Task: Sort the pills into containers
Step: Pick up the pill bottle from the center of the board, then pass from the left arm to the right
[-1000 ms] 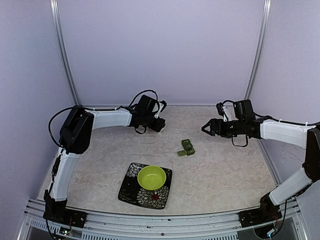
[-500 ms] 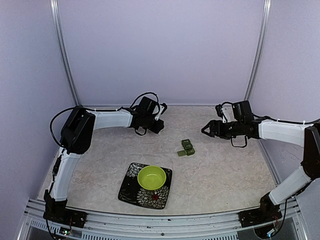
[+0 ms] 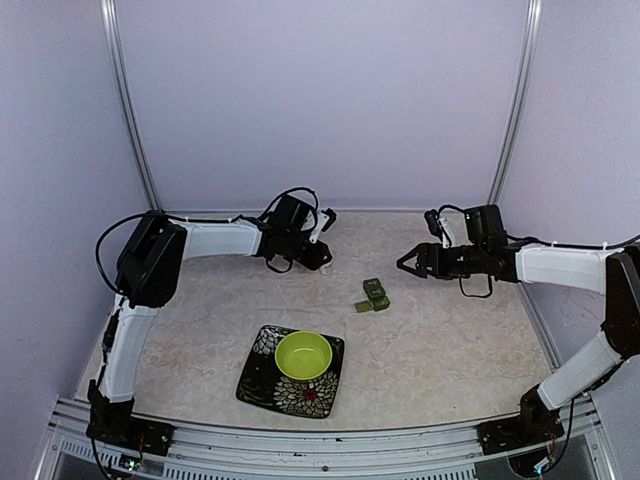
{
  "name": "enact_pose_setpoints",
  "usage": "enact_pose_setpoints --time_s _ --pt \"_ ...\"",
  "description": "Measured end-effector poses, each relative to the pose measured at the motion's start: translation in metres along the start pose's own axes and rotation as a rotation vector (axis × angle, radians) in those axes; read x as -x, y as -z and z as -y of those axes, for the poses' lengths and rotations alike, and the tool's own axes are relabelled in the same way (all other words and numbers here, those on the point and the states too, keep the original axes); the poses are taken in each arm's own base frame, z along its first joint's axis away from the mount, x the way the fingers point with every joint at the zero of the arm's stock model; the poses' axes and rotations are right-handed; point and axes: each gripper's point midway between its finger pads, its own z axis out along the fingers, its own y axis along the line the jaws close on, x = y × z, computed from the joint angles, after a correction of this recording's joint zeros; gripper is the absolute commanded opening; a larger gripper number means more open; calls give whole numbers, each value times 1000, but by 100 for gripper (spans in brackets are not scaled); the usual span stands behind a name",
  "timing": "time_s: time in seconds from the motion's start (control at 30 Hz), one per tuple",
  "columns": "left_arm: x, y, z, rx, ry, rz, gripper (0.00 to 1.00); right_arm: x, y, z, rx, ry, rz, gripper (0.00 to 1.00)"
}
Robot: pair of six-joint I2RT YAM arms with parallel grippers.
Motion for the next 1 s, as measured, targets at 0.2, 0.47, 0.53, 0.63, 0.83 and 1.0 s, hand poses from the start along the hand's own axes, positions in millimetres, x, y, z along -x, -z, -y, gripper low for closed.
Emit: enact_pose_setpoints --time_s 0.2,0.47,0.53,0.63,0.83,1.0 --pt "3 42 32 -137 6 50 2 -13 2 -36 249 27 5 81" --pt "72 149 123 -377 -130 352 3 -17 26 -81 525 67 66 80" --pt "83 178 149 -458 -171 432 3 -13 38 -93 586 96 108 79" --pt "87 209 176 -554 -203 515 3 -7 53 -106 647 120 154 78" --pt "94 244 208 -685 -236 616 4 4 78 -138 768 183 230 78" --pt "94 261 235 -776 -275 654 4 -7 92 -172 882 271 225 77"
